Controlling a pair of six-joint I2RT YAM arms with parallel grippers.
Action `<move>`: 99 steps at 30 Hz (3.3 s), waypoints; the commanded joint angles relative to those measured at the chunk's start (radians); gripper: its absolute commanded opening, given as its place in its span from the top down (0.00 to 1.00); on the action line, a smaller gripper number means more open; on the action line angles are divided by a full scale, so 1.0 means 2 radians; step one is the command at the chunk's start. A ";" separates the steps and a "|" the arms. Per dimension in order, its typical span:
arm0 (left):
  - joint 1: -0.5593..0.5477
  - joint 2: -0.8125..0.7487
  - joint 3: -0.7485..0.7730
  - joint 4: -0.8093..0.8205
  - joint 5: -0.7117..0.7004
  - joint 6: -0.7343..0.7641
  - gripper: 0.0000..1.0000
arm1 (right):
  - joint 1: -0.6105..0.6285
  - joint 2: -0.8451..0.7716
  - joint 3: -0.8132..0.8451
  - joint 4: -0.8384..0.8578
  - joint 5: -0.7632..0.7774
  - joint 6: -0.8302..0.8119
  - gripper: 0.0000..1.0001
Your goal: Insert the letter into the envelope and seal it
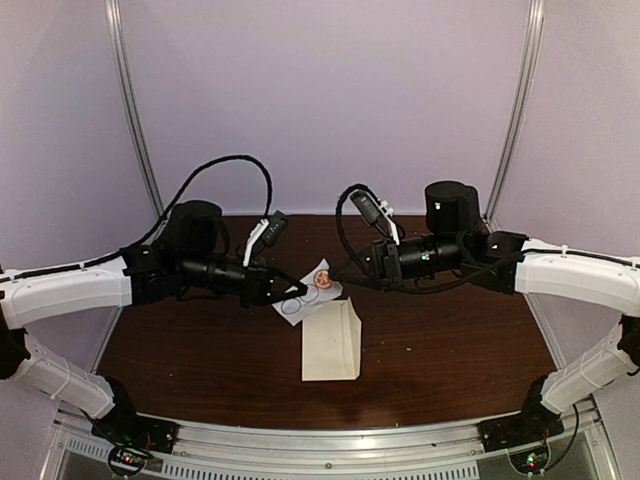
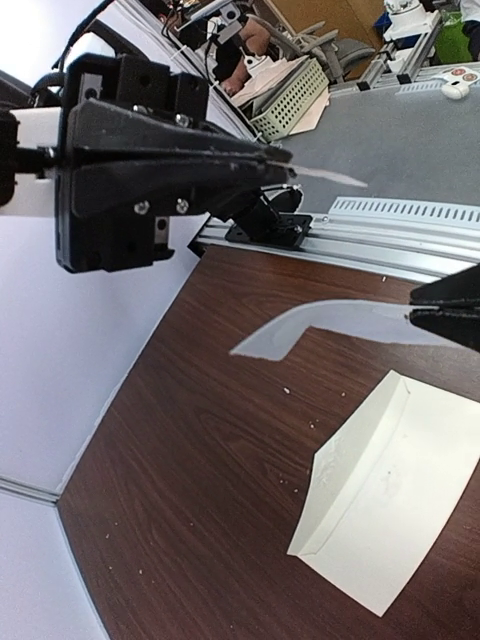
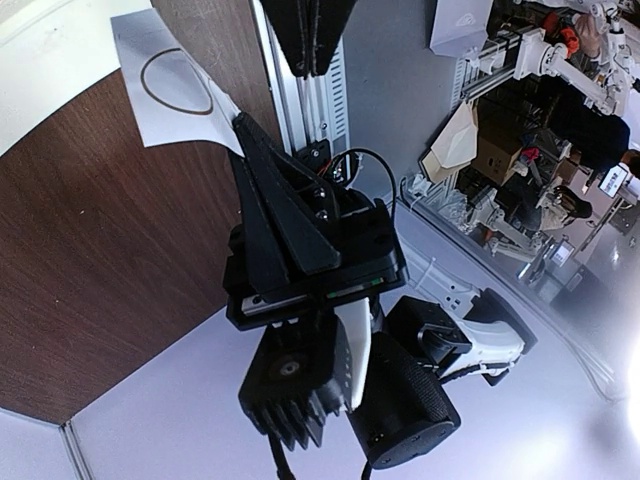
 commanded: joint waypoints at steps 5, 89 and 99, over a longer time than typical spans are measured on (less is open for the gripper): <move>0.000 0.009 0.014 -0.010 -0.018 -0.009 1.00 | 0.002 -0.004 0.005 0.017 -0.009 -0.005 1.00; -0.132 0.384 0.230 -0.123 -0.406 -0.176 0.05 | -0.170 -0.160 -0.210 -0.014 0.201 0.052 1.00; -0.131 0.363 0.190 -0.100 -0.379 -0.193 0.29 | -0.171 -0.161 -0.216 -0.014 0.187 0.052 1.00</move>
